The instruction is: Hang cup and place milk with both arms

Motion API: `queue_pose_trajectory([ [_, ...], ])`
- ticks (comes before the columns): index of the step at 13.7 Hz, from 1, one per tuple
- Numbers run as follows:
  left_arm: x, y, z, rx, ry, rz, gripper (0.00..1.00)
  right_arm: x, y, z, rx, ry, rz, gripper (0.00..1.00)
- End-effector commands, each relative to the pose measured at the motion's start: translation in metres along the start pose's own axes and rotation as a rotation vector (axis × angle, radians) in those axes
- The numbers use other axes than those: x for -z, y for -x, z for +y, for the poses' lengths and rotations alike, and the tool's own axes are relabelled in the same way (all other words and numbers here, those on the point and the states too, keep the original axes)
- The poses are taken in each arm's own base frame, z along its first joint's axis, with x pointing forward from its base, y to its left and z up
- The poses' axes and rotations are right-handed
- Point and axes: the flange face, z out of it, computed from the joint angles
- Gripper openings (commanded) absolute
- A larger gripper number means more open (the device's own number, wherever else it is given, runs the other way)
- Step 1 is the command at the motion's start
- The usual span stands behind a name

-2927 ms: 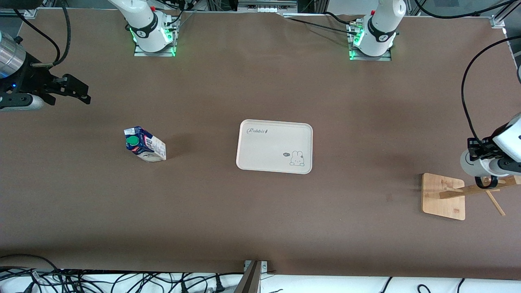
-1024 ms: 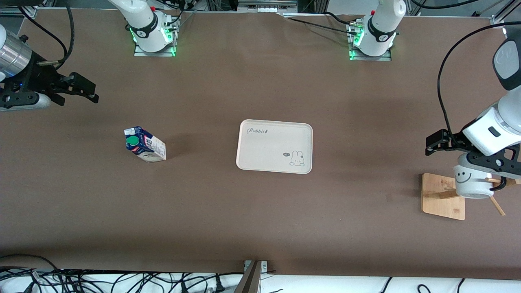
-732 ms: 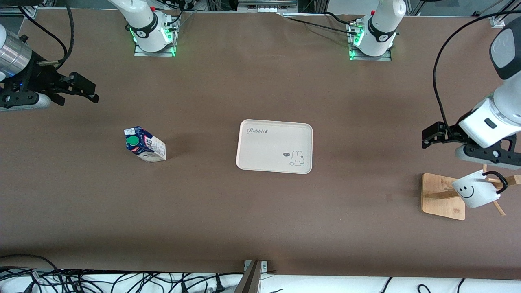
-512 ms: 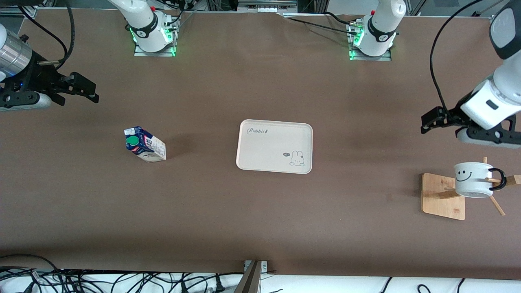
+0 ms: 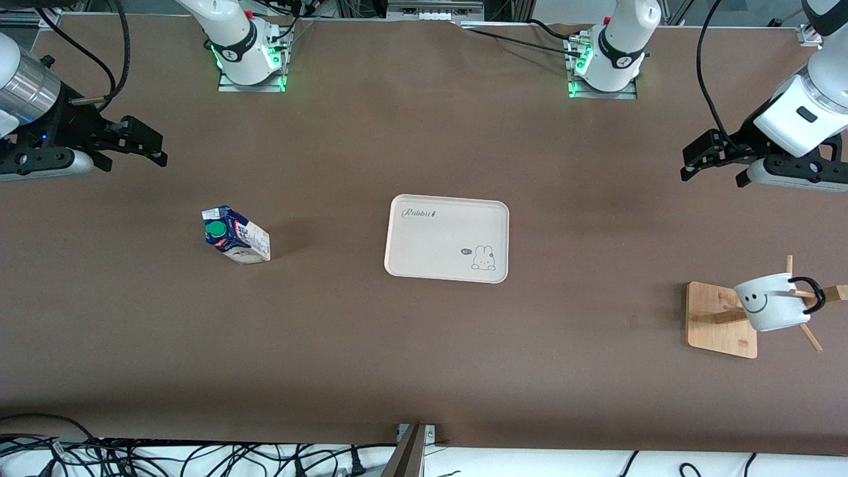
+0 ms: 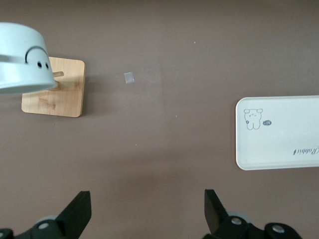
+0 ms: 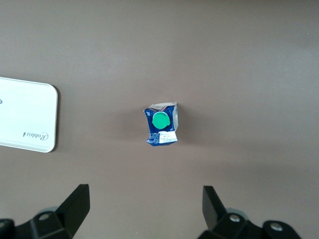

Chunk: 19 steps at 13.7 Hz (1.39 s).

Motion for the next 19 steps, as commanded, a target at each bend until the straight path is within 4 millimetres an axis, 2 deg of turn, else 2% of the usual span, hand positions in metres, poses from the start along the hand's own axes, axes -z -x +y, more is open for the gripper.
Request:
queue_pose_trajectory([
  [1, 0.0166, -0.0103, -0.0002, -0.067, -0.068, -0.038, 1.0, 0.0065, 0.0047, -0.0009, 0.004, -0.012, 0.011, 1.0],
  [8, 0.0152, -0.0183, -0.005, -0.046, -0.055, -0.066, 1.0, 0.0068, 0.0043, 0.0005, 0.006, 0.001, 0.015, 1.0],
  [16, 0.0133, -0.0164, -0.0067, -0.052, -0.053, -0.083, 1.0, 0.0056, 0.0049, 0.0054, 0.003, 0.064, 0.009, 1.0],
  [19, 0.013, -0.0167, -0.006, -0.056, -0.054, -0.085, 1.0, 0.0048, 0.0055, -0.0036, 0.018, 0.068, 0.007, 1.0],
])
